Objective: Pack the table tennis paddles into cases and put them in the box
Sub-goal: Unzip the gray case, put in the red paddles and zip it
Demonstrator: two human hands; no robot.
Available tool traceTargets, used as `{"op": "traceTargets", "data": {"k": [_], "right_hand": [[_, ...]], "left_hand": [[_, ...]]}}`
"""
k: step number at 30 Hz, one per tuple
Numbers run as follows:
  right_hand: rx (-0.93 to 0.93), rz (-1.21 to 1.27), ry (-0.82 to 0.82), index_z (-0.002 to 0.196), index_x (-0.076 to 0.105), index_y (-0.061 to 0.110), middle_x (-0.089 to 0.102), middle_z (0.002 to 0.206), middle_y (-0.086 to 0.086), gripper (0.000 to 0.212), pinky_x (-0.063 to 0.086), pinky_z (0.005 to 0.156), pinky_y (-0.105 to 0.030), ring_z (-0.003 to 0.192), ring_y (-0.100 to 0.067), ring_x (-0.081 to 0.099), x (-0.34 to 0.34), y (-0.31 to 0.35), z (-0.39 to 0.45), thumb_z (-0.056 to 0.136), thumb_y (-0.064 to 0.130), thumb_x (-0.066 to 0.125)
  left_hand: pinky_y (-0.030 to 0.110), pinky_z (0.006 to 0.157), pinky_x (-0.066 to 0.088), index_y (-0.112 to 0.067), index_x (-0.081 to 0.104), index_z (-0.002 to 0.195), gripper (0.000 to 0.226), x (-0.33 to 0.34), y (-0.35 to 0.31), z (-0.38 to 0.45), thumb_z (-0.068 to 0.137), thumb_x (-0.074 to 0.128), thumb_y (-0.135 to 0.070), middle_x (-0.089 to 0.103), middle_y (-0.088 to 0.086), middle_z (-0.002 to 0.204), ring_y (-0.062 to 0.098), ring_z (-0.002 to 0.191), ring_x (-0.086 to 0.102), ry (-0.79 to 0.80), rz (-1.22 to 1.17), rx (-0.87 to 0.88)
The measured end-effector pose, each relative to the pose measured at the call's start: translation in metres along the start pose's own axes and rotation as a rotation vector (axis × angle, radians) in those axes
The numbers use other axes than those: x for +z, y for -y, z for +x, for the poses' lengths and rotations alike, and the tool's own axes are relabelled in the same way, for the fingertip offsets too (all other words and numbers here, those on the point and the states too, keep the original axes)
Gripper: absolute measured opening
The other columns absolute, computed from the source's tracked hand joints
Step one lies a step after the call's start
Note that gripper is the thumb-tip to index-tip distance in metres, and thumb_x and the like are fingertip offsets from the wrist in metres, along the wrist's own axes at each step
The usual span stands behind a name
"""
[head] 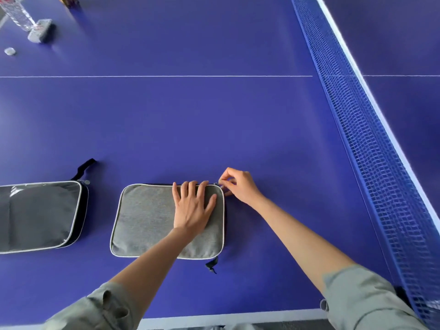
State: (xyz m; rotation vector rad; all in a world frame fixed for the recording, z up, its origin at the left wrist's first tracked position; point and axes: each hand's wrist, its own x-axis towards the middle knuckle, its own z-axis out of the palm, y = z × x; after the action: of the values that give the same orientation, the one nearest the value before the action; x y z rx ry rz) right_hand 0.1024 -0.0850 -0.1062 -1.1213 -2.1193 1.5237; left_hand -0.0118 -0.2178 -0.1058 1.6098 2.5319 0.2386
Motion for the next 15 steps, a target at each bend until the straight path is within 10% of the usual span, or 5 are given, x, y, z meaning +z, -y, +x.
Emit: {"op": "traceTargets", "data": {"k": [15], "right_hand": [[-0.052, -0.2, 0.19, 0.089, 0.07, 0.01, 0.073, 0.088, -0.001, 0.009, 0.047, 0.073, -0.014, 0.08, -0.008, 0.064, -0.006, -0.002, 0.017, 0.082, 0.015, 0.07]], "left_hand": [[0.032, 0.091, 0.023, -0.034, 0.064, 0.096, 0.038, 0.006, 0.013, 0.021, 0.091, 0.03, -0.049, 0.064, -0.013, 0.099, 0.019, 0.093, 0.054, -0.048, -0.145, 0.038]]}}
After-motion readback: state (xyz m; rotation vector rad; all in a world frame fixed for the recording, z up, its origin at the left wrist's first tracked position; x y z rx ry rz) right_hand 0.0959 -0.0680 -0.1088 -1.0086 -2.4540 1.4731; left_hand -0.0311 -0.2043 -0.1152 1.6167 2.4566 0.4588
